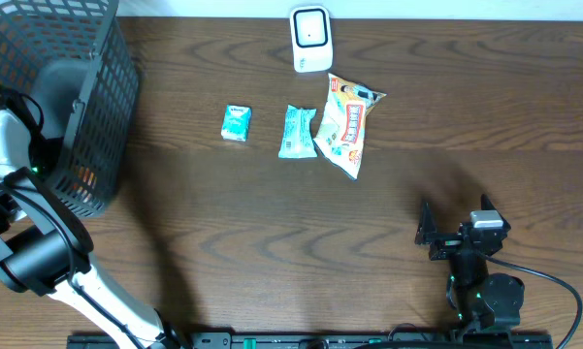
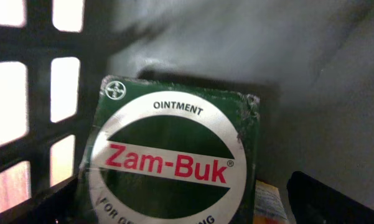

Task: Scan the item barcode
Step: 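Reach into the basket and grasp the green Zam-Buk ointment box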

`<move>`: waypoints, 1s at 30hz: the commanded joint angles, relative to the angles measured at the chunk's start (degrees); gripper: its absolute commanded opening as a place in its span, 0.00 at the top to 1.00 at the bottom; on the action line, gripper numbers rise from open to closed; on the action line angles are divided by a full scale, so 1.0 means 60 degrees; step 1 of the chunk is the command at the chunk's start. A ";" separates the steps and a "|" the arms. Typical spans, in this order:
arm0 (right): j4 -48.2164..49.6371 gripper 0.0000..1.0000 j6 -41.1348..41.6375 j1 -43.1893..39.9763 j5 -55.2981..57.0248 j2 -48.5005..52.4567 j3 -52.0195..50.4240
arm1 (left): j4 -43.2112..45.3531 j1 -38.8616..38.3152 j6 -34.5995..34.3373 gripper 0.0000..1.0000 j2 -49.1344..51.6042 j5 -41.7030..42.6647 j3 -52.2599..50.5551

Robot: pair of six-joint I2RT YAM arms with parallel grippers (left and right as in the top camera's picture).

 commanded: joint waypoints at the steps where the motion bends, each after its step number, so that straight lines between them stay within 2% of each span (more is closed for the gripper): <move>1: -0.0044 0.01 -0.0106 -0.0084 0.0076 -0.0051 -0.0015 | 0.0040 0.0047 -0.0186 0.02 0.0178 -0.0215 -0.0302; 6: -0.0044 0.01 -0.0106 -0.0084 0.0076 -0.0051 -0.0015 | 0.0175 0.0066 -0.0138 0.13 0.0175 -0.0823 -0.0415; 9: -0.0044 0.01 -0.0106 -0.0084 0.0076 -0.0051 -0.0015 | 0.0219 0.0080 -0.0062 0.23 0.0175 -0.1107 -0.0415; 18: -0.0044 0.01 -0.0106 -0.0084 0.0076 -0.0051 -0.0015 | 0.0430 0.0186 0.1082 0.28 0.0022 -0.1111 0.0011; 22: -0.0044 0.01 -0.0106 -0.0084 0.0076 -0.0051 -0.0015 | 0.0470 0.0186 0.1089 0.29 -0.0270 -0.1144 0.0055; 25: -0.0044 0.01 -0.0106 -0.0084 0.0076 -0.0051 -0.0015 | 0.0474 0.0186 0.1115 0.40 -0.0499 -0.1147 0.0055; 30: -0.0044 0.01 -0.0106 -0.0084 0.0076 -0.0051 -0.0015 | 0.0692 0.0189 0.1155 0.40 -0.0878 -0.1144 0.0055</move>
